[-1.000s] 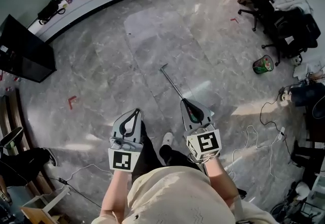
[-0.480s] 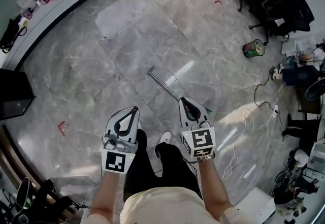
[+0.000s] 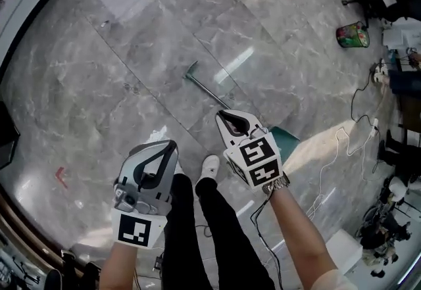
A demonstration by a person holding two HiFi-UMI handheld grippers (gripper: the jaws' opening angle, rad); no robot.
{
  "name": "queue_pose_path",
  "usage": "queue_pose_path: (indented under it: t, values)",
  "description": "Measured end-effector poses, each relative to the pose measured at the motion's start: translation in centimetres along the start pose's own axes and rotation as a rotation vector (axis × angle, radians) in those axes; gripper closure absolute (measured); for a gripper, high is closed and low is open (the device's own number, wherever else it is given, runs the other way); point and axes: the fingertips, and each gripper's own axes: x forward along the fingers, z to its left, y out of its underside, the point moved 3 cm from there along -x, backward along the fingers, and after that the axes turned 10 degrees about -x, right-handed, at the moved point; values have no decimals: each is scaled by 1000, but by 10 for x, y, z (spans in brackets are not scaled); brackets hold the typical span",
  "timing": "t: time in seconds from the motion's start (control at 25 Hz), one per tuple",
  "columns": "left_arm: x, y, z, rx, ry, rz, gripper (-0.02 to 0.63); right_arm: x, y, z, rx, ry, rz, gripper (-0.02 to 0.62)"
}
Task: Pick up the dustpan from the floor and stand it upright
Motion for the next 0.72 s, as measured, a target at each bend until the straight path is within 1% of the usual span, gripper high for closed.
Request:
queue_pose_path:
  t: [0.16, 0.2, 0.24, 0.36, 0.44, 0.56, 0.72]
  values:
    - [35, 120, 20, 11, 18, 32, 595, 115, 83, -12, -72, -83, 109, 574]
    - [41, 151, 25, 14, 24, 46, 595, 143, 105, -15, -90, -101, 137, 562]
    - [47, 181, 29, 15, 31, 60, 595, 170, 127, -17, -108, -120, 165, 528]
    - [62, 260, 46, 0, 53, 80, 595, 244, 184, -24, -167, -164, 229, 506]
    - [74, 301, 60, 5, 66, 76, 595, 289, 214, -33, -202, -176, 263, 497]
    - [96, 354, 86, 46, 78, 62, 595, 355, 246, -56, -224, -169, 307, 488]
    - [123, 416, 118, 30, 71, 47, 595, 427, 275, -86, -208, -160, 347, 488]
